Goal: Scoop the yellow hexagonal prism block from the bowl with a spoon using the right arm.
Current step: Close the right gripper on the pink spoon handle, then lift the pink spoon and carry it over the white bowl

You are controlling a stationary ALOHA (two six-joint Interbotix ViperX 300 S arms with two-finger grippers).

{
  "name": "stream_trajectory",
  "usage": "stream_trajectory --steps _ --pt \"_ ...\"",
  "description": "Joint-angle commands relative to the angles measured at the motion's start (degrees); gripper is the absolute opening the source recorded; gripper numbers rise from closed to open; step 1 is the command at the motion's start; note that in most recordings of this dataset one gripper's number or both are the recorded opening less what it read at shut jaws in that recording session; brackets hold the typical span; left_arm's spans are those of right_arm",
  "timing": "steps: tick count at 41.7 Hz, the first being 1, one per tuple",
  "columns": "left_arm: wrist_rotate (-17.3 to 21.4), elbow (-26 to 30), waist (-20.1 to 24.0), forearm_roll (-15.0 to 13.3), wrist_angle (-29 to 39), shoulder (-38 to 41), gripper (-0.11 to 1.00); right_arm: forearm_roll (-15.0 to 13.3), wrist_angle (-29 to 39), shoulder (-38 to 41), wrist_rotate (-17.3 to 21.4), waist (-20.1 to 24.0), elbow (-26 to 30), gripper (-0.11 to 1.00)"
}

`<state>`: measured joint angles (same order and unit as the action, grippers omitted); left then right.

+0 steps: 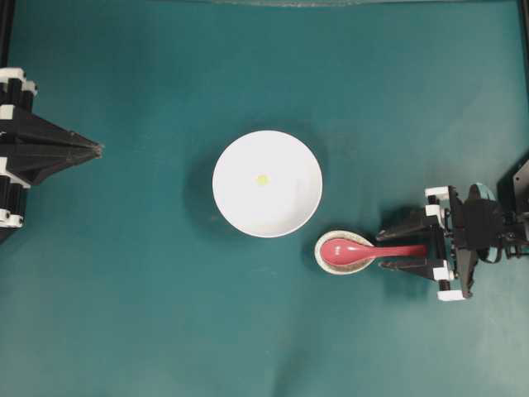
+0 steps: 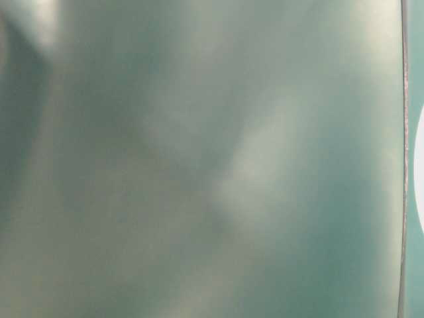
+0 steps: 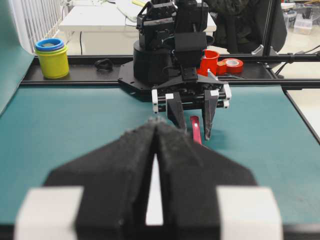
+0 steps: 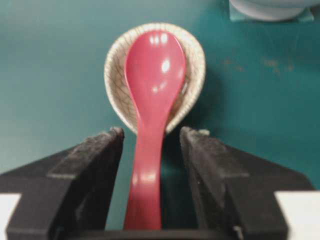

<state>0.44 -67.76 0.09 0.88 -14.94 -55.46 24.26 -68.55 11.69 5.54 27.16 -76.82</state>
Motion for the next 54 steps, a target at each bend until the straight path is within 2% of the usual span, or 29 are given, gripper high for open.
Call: stream_trajectory --steps 1,20,23,30,32,42,54 --pt "0.0 1.0 -0.1 0.1 -0.3 0.4 0.0 0.2 -0.5 -0.3 0.3 0.2 0.4 0.56" --pt "0.0 1.1 -0.1 0.1 0.0 0.4 0.0 0.2 -0.6 -0.3 0.3 0.2 0.2 0.54" --pt "-0.1 1.1 -0.1 0.1 0.0 0.4 0.0 0.2 -0.6 -0.3 0.3 0.2 0.2 0.49" --pt "-0.2 1.1 -0.1 0.1 0.0 0.2 0.0 0.2 -0.6 -0.5 0.5 0.2 0.2 0.24" --pt "-0.2 1.1 -0.1 0.1 0.0 0.2 0.0 0.2 -0.6 -1.1 0.7 0.2 0.3 0.24" --pt "-0.4 1.1 -0.1 0.1 0.2 0.2 0.0 0.2 1.6 -7.9 1.1 0.2 0.1 0.24" --pt "-0.5 1.1 -0.1 0.1 0.5 0.1 0.0 0.2 14.0 -21.6 -2.0 -1.9 0.5 0.24"
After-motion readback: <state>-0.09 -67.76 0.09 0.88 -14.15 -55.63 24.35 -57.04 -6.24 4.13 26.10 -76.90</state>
